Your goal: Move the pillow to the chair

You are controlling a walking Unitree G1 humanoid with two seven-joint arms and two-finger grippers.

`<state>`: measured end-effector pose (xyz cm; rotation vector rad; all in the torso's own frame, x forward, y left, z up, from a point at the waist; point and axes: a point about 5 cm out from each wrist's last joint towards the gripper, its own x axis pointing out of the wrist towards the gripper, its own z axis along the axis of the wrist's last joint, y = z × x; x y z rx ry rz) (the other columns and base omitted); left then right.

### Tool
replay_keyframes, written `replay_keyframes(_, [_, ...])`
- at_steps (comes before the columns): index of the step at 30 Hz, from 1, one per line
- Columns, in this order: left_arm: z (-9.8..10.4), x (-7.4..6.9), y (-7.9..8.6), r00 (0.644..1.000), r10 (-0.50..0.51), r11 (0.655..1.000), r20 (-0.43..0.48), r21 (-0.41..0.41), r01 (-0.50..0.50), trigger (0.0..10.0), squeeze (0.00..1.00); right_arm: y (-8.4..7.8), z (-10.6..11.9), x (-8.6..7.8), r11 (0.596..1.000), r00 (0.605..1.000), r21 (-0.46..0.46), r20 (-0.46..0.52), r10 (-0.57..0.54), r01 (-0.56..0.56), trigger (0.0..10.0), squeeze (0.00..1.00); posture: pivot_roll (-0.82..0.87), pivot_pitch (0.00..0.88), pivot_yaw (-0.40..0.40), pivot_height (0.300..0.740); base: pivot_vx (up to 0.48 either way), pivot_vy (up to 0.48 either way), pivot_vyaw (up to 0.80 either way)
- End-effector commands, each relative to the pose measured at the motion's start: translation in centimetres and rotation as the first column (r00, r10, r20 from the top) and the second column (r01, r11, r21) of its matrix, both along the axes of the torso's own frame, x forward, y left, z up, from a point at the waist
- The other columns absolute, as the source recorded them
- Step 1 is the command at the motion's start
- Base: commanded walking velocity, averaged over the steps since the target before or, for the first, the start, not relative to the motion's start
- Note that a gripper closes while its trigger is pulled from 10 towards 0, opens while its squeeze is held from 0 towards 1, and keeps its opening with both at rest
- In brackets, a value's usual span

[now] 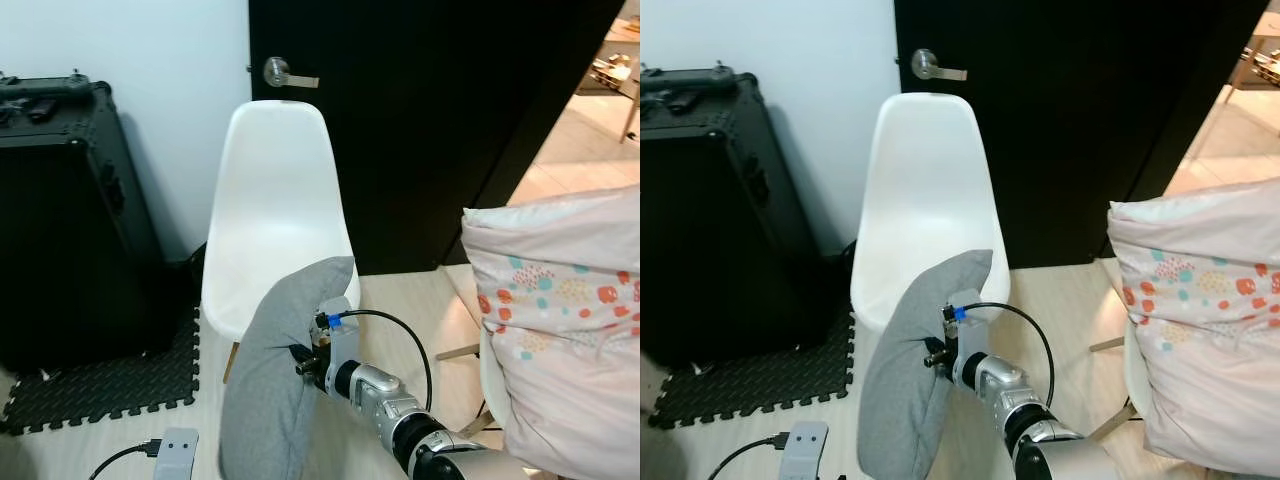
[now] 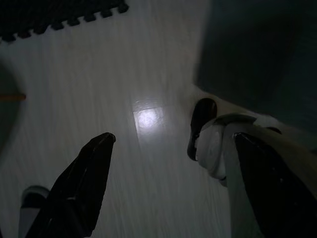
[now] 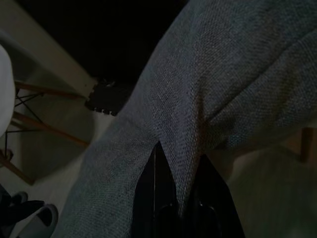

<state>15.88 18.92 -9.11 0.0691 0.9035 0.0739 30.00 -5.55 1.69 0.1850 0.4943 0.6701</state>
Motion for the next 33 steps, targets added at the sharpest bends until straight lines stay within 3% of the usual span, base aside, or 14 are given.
replay_keyframes(1, [-0.13, -0.28, -0.13, 1.0, 0.001, 1.0, -0.005, -0.011, -0.002, 10.0, 0.0, 2.46, 0.99, 0.0, 0.998, 0.999, 0.057, 0.039, 0.034, -0.036, 10.0, 0.0, 0.14, 0.044, -0.064, 0.74, 0.281, 0.0, 0.0])
replay_keyframes(21, [-0.09, -0.19, -0.12, 1.0, -0.014, 1.0, -0.005, -0.016, 0.014, 10.0, 0.0, 2.89, 0.99, -0.23, 0.996, 0.998, 0.068, 0.039, 0.057, -0.059, 10.0, 0.0, 0.13, 0.055, -0.05, 0.74, 0.316, 0.0, 0.0])
replay_keyframes(26, [-0.09, -0.19, -0.15, 1.0, -0.015, 1.0, -0.005, -0.016, 0.015, 10.0, 0.0, 2.96, 1.16, -0.22, 0.992, 0.998, 0.112, 0.039, 0.057, -0.061, 10.0, 0.0, 0.13, 0.055, -0.051, 0.74, 0.353, 0.0, 0.0])
replay_keyframes(33, [-0.11, -0.2, -0.23, 1.0, -0.02, 1.0, -0.007, -0.017, 0.019, 10.0, 0.0, 2.95, 1.28, -0.13, 0.992, 0.997, 0.115, 0.047, 0.054, -0.059, 10.0, 0.0, 0.13, 0.052, -0.058, 0.74, 0.376, 0.0, 0.68])
